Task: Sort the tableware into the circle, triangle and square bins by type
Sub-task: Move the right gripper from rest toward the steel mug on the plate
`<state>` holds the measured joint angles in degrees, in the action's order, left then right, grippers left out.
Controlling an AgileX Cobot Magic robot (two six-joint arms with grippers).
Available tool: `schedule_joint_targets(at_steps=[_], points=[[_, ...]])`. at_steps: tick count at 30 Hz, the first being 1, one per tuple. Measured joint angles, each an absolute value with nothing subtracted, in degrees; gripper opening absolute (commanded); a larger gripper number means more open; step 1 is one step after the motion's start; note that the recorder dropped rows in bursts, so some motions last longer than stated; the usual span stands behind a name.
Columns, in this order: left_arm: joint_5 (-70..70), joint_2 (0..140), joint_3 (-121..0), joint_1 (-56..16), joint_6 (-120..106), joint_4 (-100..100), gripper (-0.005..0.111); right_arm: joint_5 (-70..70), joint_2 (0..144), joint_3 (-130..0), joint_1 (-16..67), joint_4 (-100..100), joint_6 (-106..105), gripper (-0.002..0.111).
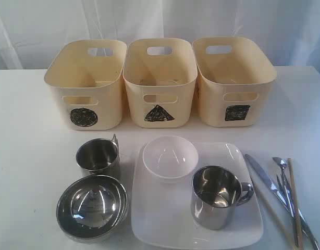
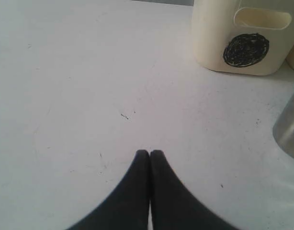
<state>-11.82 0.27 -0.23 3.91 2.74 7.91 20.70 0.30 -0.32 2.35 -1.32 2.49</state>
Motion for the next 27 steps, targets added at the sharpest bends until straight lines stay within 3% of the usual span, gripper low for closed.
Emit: schedule_joint_targets(at_steps=[7, 18, 22, 27], points=[[-11.8, 0.3, -0.2, 3.9, 2.7, 7.9, 0.000, 12.9, 0.3, -0.2, 2.3, -2.8, 0.0, 0.000], [-11.8, 0.3, -0.2, 3.9, 2.7, 7.9, 0.000, -14.5, 0.3, -0.2, 2.3, -3.1, 0.0, 0.000], [-11.8, 0.3, -0.2, 3.9, 2.7, 7.9, 0.000, -24.3, 0.3, -0.2, 2.3, -3.1, 20.7, 0.000], [-11.8, 0.3, -0.2, 3.9, 2.7, 7.9, 0.000, -17.4, 0.3, -0.2, 2.3, -3.2, 53.7, 0.000]])
